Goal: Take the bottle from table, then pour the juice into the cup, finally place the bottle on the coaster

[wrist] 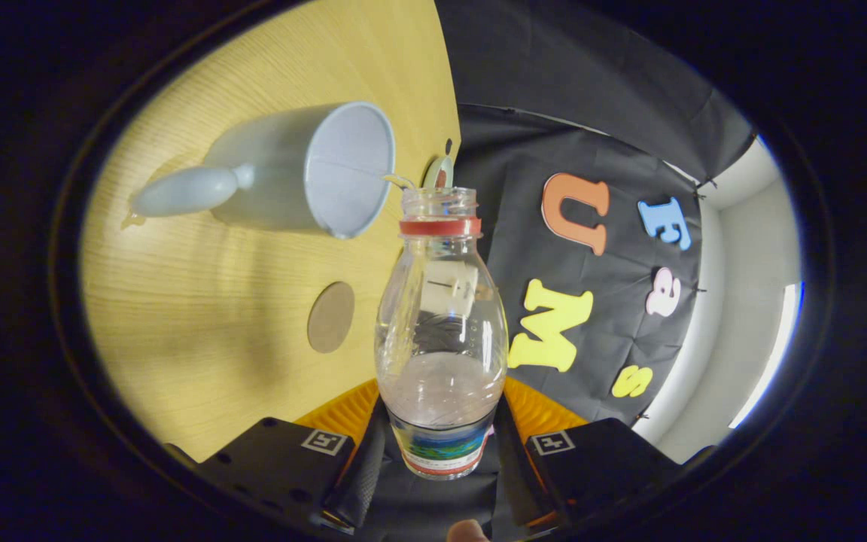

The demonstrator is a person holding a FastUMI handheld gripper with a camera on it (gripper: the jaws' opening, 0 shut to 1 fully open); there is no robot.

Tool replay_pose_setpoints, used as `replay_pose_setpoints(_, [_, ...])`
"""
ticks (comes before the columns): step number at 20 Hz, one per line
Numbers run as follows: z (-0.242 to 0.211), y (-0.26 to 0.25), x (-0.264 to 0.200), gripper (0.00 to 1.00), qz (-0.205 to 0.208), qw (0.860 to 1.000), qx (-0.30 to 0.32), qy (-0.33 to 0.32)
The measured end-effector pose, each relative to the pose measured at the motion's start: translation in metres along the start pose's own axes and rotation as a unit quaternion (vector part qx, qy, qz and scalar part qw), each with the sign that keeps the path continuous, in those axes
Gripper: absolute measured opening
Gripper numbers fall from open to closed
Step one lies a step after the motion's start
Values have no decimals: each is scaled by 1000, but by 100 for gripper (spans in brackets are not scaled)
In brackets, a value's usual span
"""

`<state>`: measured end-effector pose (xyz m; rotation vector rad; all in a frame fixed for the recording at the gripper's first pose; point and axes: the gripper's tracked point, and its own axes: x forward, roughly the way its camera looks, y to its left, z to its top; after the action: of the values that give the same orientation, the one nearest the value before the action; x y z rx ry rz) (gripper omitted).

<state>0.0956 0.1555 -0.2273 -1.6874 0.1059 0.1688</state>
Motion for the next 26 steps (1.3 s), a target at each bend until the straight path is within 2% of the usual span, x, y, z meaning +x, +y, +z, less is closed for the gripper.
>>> replay_pose_setpoints(26, [-6, -28, -9, 74, -19, 999, -47, 6])
